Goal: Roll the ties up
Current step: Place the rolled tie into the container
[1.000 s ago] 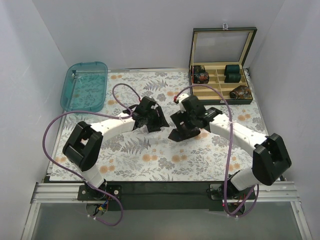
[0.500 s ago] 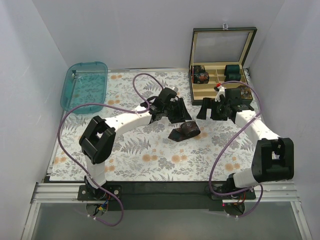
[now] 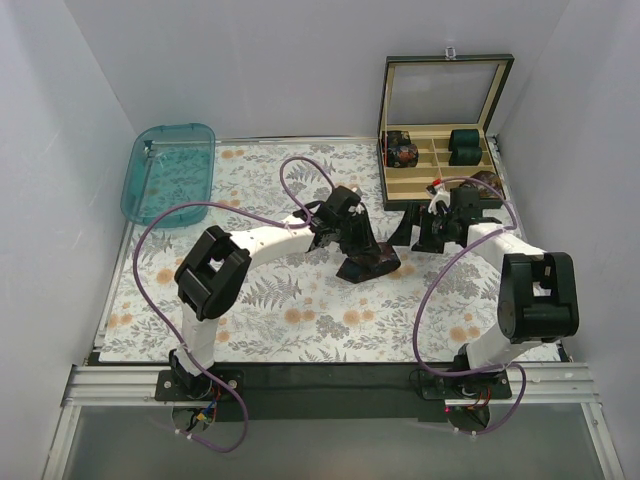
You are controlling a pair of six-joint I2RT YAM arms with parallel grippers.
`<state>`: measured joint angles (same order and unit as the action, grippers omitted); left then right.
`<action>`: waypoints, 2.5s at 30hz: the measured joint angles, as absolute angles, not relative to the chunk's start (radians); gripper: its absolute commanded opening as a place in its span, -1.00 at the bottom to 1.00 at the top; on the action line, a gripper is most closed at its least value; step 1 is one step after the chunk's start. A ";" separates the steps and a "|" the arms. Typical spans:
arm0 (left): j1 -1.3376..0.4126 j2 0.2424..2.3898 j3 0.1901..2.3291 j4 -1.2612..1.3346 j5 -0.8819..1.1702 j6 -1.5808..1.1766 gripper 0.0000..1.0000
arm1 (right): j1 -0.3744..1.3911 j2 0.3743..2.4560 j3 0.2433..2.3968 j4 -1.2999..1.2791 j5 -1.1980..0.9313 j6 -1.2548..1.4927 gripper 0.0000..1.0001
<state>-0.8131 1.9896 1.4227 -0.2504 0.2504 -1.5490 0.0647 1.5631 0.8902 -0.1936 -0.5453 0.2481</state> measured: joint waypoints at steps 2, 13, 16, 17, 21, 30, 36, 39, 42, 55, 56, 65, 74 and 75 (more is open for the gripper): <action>-0.813 1.990 1.414 -0.243 0.248 -1.545 -0.50 | 0.065 1.577 0.873 -0.175 -0.561 0.252 0.71; -0.809 2.011 1.355 -0.217 0.246 -1.530 -0.53 | 0.065 1.630 0.788 -0.074 -0.672 0.263 0.52; -0.807 2.017 1.354 -0.206 0.247 -1.526 -0.54 | 0.065 1.642 0.787 -0.040 -0.704 0.264 0.47; -0.806 2.020 1.354 -0.203 0.247 -1.525 -0.54 | 0.066 1.645 0.787 -0.027 -0.715 0.265 0.47; -0.799 2.024 1.347 -0.197 0.249 -1.526 -0.55 | 0.075 1.660 0.787 0.012 -0.752 0.263 0.43; -0.787 2.045 1.340 -0.171 0.268 -1.536 -0.56 | 0.117 1.692 0.774 0.054 -0.775 0.266 0.24; -0.779 2.057 1.335 -0.152 0.291 -1.549 -0.56 | 0.140 1.698 0.774 0.056 -0.757 0.262 -0.08; -0.777 2.061 1.334 -0.147 0.296 -1.551 -0.56 | 0.144 1.698 0.776 0.051 -0.734 0.254 -0.33; -0.775 2.066 1.333 -0.138 0.299 -1.552 -0.50 | 0.154 1.697 0.801 0.012 -0.706 0.230 -0.59; -0.693 1.957 1.242 -0.194 0.228 -1.470 0.48 | 0.199 1.697 1.100 -0.326 -0.363 -0.049 -0.91; -0.668 1.932 1.223 -0.213 0.217 -1.456 0.48 | 0.199 1.697 1.124 -0.340 -0.336 -0.075 -0.90; -0.537 1.695 1.155 -0.361 0.094 -1.320 0.48 | 0.233 1.747 1.335 -0.421 -0.102 -0.454 -0.90; -0.537 1.589 1.106 -0.465 0.023 -1.267 0.47 | 0.258 1.933 1.432 -0.444 -0.006 -0.747 -0.97; -0.537 1.589 1.101 -0.474 0.017 -1.267 0.48 | 0.260 1.940 1.436 -0.447 0.001 -0.775 -0.97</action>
